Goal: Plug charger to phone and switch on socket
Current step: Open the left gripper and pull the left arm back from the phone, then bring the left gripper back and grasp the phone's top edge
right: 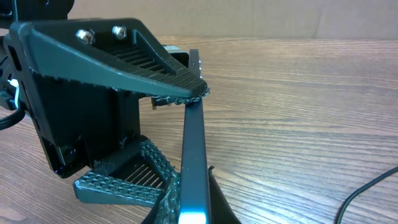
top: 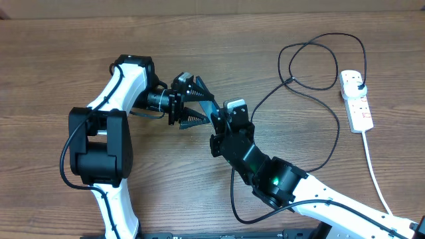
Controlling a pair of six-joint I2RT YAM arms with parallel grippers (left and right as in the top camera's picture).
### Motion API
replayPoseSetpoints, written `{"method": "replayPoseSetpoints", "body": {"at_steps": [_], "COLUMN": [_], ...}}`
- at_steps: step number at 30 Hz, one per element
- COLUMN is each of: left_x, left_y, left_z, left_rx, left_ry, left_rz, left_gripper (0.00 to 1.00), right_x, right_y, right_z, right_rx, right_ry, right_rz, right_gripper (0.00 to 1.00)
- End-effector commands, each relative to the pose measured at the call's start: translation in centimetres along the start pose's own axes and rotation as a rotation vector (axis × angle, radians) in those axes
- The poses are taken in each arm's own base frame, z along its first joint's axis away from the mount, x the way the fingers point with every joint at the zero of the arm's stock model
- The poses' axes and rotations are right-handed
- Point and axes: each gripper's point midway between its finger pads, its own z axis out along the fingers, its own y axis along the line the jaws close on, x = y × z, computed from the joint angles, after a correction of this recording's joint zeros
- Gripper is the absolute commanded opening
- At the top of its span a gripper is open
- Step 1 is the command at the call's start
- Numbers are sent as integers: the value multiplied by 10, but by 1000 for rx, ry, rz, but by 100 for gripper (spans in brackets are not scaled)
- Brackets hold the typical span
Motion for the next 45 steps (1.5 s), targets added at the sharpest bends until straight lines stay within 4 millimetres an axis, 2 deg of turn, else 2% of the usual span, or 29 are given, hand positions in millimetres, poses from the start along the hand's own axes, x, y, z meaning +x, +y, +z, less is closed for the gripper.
{"method": "replayPoseSetpoints", "body": {"at_steps": [1, 6, 10, 15, 19, 21, 25, 28, 31, 36, 37, 39, 42, 45], "left_x": [-5, -8, -10, -15, -13, -9, 7, 29, 60, 126, 145, 165, 201, 235], "left_y": [-8, -8, -9, -10, -8, -15, -44, -55, -55, -77, -79, -79, -73, -70], "left_z": [-3, -10, -15, -28, -46, -52, -64, -74, -84, -91, -95, -102, -122, -127], "left_rx": [22, 30, 37, 35, -80, -122, -175, -278, -467, -632, -684, -756, -870, -852], "left_ry": [-14, -31, -45, -76, -94, -108, -155, -189, -236, -367, -418, -499, -715, -882], "left_rz": [36, 39, 44, 54, 106, 158, 313, 434, 518, 694, 727, 738, 664, 614], "left_gripper": [82, 100, 100, 100, 100, 100, 100, 97, 83, 78, 79, 79, 83, 90], "right_x": [4, 5, 3, -5, -13, -16, -23, -30, -34, -35, -32, -29, -26, -23], "right_y": [29, 27, 21, 1, -20, -30, -42, -58, -77, -97, -100, -101, -93, -78], "right_z": [-4, -4, -2, 5, 5, 1, -12, -23, -36, -47, -47, -47, -45, -44], "right_rx": [-132, -125, -110, -61, -14, -4, -22, 1, 42, 95, 107, 107, 59, -15], "right_ry": [43, 48, 44, 32, 27, 36, 55, 50, 40, 37, 46, 59, 97, 141], "right_rz": [-13, -17, -9, 16, 121, 187, 284, 362, 430, 524, 550, 580, 607, 612], "right_gripper": [4, 4, 4, 4, 4, 4, 4, 4, 4, 4, 4, 4, 4, 4]}}
